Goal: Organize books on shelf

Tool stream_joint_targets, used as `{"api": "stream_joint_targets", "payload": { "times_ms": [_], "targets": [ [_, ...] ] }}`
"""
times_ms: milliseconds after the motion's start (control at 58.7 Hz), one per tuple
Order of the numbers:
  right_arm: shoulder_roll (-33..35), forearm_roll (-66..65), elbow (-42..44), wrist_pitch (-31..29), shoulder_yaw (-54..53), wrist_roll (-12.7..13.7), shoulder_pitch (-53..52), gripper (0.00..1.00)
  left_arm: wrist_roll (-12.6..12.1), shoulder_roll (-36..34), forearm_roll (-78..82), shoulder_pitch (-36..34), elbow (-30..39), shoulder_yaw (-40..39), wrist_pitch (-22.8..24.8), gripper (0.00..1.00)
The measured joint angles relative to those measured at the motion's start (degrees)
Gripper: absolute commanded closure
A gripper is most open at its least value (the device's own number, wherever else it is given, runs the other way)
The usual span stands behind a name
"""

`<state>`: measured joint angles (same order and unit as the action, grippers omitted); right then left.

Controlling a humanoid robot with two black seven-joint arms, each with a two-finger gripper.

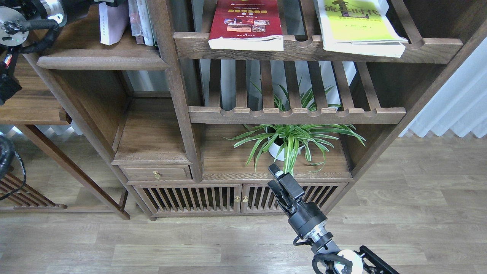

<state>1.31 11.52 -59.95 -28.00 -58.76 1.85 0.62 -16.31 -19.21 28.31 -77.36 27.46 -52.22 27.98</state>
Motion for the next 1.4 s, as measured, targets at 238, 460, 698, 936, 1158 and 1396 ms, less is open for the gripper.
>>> {"api": "stream_joint_targets", "payload": {
  "times_ms": [238,460,698,936,1158,1396],
  "targets": [
    [-0.59,1.61,0.00,0.00,-0.31,-0.80,0.36,0.02,-1.74,-3.95,-4.03,4.20,9.92,-0.30,-0.11,0.44],
    [-0.69,2.28,0.00,0.00,-0.32,-1.14,0.20,0.02,-2.74,-10.13,-9.36,11.43,25.14,-1.80,-7.25,0.42],
    [-0.92,2.37,0.00,0.00,0.33,-1.14,0.29,0.02,-3.11,-13.86,-9.85,14.55,28.38,-2.34,-8.37,0.41],
    [-0.92,2.38,-0.14,0.00,-0.22,-1.13,-0.08,0.02,-3.12,-17.12,-9.86,18.25,32.41,-2.97,-8.39,0.41],
    [-1.01,2.39,0.00,0.00,-0.28,-1.21,-0.44,0.02,-3.12,-18.11,-9.93,23.78,37.89,-6.11,-8.57,0.41],
    [-0.25,2.37,0.16,0.00,-0.09,-0.92,-0.61,0.02,-3.44,-18.16,-10.00,27.93,44.75,-11.50,-12.02,0.34]
  ]
}}
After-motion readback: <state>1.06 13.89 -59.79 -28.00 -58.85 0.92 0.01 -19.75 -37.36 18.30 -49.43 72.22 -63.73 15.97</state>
